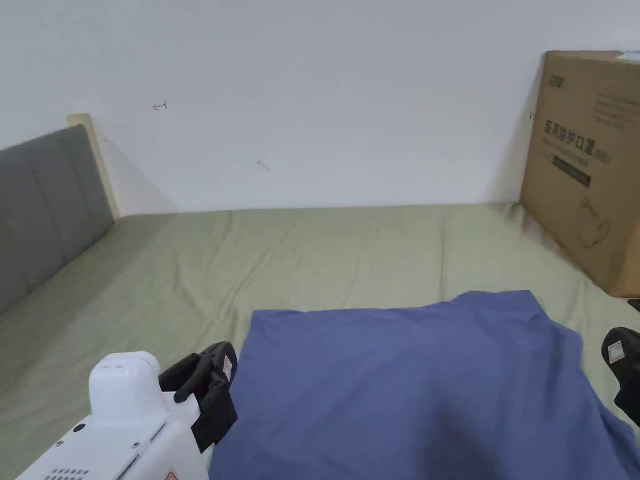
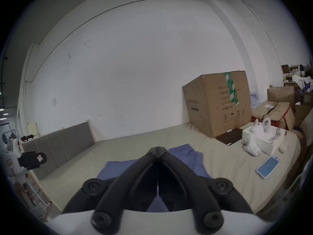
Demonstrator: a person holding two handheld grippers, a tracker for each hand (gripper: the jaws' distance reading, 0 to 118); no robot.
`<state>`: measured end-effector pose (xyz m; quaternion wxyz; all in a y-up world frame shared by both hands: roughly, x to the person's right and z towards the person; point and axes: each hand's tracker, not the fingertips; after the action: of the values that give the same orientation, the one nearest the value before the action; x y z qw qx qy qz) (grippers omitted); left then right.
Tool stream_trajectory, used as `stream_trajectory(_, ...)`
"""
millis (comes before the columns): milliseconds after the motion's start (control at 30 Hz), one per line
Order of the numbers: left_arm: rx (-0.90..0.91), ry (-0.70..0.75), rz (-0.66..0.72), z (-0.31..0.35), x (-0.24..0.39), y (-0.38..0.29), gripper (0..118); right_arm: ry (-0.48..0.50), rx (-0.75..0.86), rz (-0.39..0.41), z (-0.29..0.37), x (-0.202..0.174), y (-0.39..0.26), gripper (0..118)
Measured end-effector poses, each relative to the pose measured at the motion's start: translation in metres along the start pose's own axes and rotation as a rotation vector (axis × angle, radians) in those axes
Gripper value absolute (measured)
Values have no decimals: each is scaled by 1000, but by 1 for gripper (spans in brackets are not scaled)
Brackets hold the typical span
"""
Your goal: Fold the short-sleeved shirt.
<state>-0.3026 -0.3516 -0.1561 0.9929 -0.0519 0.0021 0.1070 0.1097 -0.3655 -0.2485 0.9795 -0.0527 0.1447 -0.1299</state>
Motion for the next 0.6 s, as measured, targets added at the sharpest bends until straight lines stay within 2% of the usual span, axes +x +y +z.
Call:
stream_trajectory(33,-27,3,-4,-2,-5,4,1,20,-8,-17,-1,1,0,0)
stream_trajectory(100,-103,90,-37,-9,-12,7,1,-10,0,-12,0,1,-1,0)
stream_trajectory(200,-525,120,38,-46,-45,5,1,34,-54,-68,-3,8,-8,0)
stream_trajectory(267,-825,69,175,-75,-76,-20,1,41,-132,-75,-11,12,-16,0)
stream_trajectory(333,-806,96,159,-85,-92,-47,2,51,-195,-68,-20,19,-28,0)
stream_trajectory(400,-786,166,136,-90,-99,-64,9,39,-237,-68,-24,23,-37,0)
stream_trajectory(433,-774,195,100,-93,-102,-71,15,36,-256,-80,-26,27,-41,0)
stream_trajectory(467,-780,166,107,-93,-102,-81,57,37,-271,-98,-27,31,-44,0)
stream_trajectory(500,-792,163,97,-97,-102,-88,82,37,-283,-112,-26,33,-47,0)
stream_trajectory(567,-828,152,55,-106,-99,-104,110,15,-302,-119,-28,40,-52,0)
stream_trajectory(600,-835,156,40,-109,-96,-109,110,8,-310,-118,-30,43,-53,0)
